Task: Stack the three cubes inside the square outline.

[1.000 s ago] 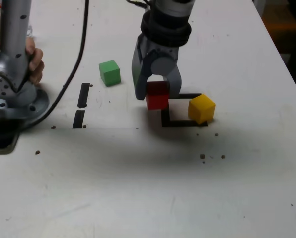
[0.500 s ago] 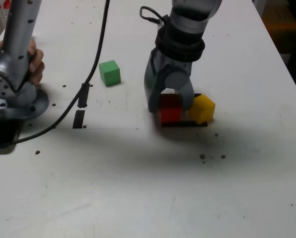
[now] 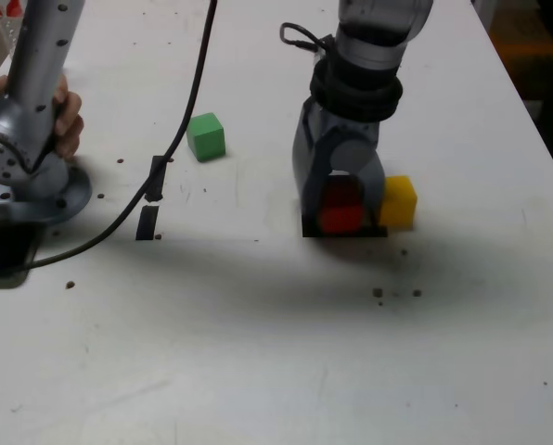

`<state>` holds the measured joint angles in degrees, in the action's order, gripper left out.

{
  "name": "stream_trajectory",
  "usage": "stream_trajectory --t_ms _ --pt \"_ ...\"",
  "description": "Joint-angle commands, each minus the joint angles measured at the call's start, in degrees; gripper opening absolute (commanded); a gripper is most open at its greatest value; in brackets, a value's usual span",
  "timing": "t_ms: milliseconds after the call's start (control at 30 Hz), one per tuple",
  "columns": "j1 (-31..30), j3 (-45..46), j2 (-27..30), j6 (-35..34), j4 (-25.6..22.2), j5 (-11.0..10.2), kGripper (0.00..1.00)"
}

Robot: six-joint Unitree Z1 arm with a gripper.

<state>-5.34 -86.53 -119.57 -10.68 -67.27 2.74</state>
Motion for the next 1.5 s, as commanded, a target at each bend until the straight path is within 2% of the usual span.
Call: stream_trajectory --t_ms 0,333,600,933,1167,1467 --pt "0.1 -0.2 -0.2 0.2 0.3 -0.6 0.15" --pt "1.2 0.9 0.6 0.7 0.5 -3.0 0.16" --pt "1.4 1.8 1.4 1.1 0.9 -3.0 0.19" --pt "1.4 2.3 2.1 2.5 1.2 -2.4 0.41" --pt "1.4 2.7 2.0 2.7 1.2 -1.7 0.62" --pt "1.4 2.3 1.9 2.9 2.4 -2.2 0.76"
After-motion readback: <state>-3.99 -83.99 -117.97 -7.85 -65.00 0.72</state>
